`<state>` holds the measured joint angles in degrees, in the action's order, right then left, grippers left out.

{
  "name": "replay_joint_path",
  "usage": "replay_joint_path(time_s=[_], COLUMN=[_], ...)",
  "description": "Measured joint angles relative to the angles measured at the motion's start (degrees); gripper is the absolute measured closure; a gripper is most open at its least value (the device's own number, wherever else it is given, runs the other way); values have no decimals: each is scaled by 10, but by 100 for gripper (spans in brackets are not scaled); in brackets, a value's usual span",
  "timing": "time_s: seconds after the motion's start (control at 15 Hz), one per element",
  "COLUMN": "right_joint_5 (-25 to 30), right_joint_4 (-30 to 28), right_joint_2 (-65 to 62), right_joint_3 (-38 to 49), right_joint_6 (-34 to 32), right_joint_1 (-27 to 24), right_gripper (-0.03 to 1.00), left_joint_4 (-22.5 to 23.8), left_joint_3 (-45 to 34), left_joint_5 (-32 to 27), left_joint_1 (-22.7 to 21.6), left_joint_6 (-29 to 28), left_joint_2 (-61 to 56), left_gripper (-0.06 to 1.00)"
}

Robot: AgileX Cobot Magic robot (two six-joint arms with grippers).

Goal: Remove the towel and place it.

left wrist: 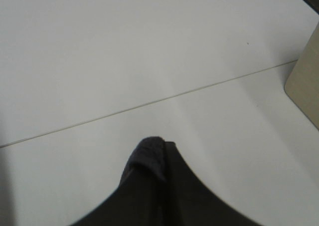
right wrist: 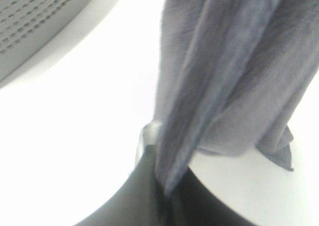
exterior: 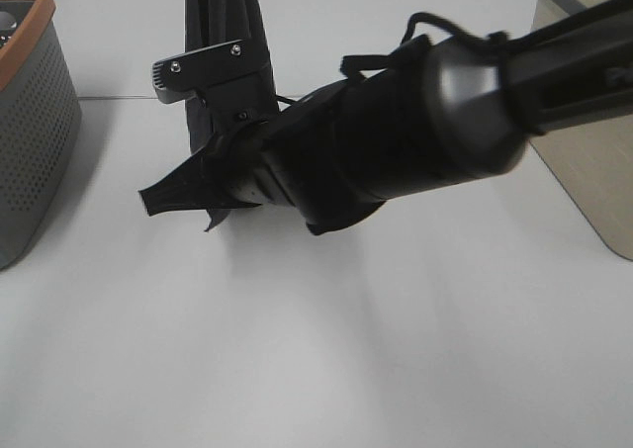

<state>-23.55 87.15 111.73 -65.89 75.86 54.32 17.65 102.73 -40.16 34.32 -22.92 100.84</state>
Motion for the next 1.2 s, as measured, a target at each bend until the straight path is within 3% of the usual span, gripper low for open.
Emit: replay_joint_path(time_s=[0.2,0.33,0.6,0.73,1.0,1.2], right_joint_5=[66,76,105,135,221,235], right_joint_4=[32,66,122,126,125,39], right_joint_2=[-100,-157,-258,-288,-285,-254], right_joint_3=[84,125,154,154,155,155], right_joint_6=[87,146,299,316,337,339], right_joint_1=[0,-5,-85,-113,-115,-115], right_gripper=[95,95,95,95,95,95], left_joint_4=[-1,-8,-96,-127,-132,-133], left_joint_3=[17,18,19,19,19,19], left_joint_5=[-5,-9,21,41,52,36], left_joint_1=[0,-6,-48,-59,-66,-68], left_joint_6=[-6,-20,-45,-45,-45,-36], left_joint_2=[0,0,0,0,0,0], left_gripper=[94,94,94,94,94,94])
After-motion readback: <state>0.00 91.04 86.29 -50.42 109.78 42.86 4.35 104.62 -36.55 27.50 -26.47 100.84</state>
